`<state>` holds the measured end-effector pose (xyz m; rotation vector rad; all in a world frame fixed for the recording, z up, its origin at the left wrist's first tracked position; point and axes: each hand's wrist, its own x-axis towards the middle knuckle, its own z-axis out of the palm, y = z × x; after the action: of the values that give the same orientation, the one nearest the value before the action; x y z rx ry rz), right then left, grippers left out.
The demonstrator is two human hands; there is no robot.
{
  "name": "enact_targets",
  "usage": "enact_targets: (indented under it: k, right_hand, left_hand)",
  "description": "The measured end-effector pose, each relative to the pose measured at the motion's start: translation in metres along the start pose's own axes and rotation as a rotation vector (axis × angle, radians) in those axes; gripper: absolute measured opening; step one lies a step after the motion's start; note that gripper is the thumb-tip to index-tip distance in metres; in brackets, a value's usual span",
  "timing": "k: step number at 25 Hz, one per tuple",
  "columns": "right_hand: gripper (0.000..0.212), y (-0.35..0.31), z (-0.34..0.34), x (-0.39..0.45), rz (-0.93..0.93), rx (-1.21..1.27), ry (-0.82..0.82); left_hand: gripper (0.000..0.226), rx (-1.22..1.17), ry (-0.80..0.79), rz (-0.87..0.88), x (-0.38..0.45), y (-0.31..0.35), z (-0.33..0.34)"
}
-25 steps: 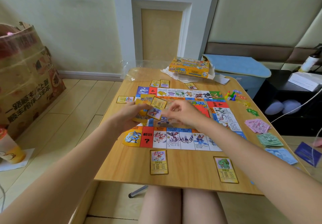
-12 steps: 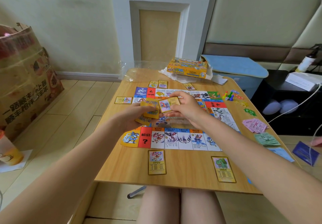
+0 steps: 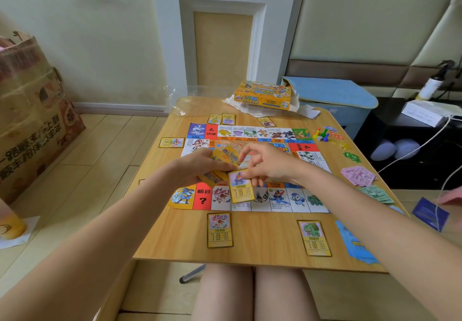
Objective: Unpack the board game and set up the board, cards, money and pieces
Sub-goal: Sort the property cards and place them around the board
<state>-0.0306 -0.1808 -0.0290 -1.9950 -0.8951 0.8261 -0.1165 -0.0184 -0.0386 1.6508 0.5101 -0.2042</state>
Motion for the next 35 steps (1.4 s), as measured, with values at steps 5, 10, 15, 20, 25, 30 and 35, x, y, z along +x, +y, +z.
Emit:
enact_targets:
  k: [5, 10, 15, 20, 25, 30, 35]
  right_hand:
    - [0.010, 0.010, -0.002, -0.009, 0.012, -0.004, -0.030]
    - [0.010, 0.012, -0.001, -0.012, -0.003, -0.016, -0.032]
    - [0.011, 0.013, -0.001, -0.015, 0.007, -0.034, -0.007]
    - [0.007, 0.018, -0.006, -0.016, 0.028, 0.002, 0.042]
    - [0.007, 0.024, -0.013, -0.020, 0.043, -0.006, 0.019]
    - [0.008, 0.035, -0.019, -0.020, 0.078, 0.023, 0.032]
    - [0.034, 0.039, -0.021, -0.016, 0.107, 0.156, 0.090]
  left_hand:
    - [0.018, -0.018, 0.047, -0.017, -0.002, -0.010, -0.005]
    - [0.012, -0.050, 0.050, -0.008, -0.008, -0.012, -0.006]
    - [0.016, -0.037, 0.058, -0.012, -0.009, -0.011, -0.006]
    - [0.017, -0.071, 0.029, -0.016, -0.003, -0.013, -0.003]
    - [0.017, -0.073, -0.051, -0.005, 0.005, -0.014, 0.002]
    - [0.023, -0.081, -0.071, -0.016, 0.015, -0.013, 0.011]
    - [0.018, -0.050, -0.018, -0.018, 0.021, -0.013, 0.016]
